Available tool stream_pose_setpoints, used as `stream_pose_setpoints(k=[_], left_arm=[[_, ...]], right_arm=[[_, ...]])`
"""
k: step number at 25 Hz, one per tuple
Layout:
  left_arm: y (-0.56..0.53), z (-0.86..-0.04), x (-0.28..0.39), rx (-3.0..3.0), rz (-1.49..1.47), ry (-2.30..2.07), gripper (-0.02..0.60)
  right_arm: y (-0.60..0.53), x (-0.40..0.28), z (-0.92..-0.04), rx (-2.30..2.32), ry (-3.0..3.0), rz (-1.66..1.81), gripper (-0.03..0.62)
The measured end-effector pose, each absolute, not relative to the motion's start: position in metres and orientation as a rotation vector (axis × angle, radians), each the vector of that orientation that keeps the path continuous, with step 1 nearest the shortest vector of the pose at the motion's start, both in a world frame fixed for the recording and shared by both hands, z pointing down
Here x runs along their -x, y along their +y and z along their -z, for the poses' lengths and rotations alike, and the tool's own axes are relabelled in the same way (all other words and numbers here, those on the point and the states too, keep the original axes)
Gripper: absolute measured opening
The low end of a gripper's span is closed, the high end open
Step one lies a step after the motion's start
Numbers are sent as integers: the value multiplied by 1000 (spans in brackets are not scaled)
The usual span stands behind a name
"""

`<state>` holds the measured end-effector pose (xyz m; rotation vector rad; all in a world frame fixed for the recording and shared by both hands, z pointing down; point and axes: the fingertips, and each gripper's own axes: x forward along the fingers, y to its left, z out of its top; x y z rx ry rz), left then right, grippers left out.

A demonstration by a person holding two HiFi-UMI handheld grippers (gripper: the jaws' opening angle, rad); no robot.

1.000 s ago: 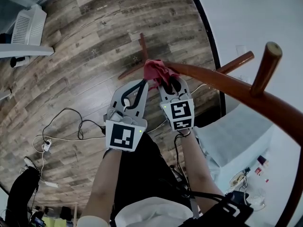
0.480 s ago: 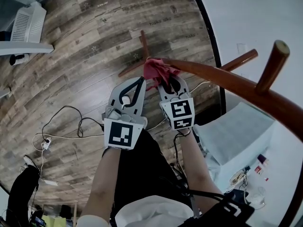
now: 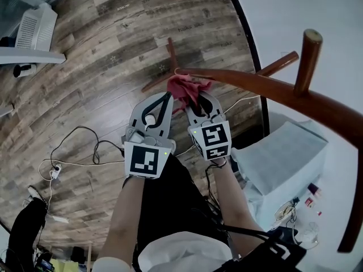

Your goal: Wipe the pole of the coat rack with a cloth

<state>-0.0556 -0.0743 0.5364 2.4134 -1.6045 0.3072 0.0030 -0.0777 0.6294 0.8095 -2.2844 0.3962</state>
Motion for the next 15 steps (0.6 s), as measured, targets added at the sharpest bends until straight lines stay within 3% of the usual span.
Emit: stream_pose_setpoints(k=[15], left_arm=[[-65, -530, 65, -2382, -307, -1672, 12]], right_arm=[[-66, 5, -622, -781, -2305, -371, 98]])
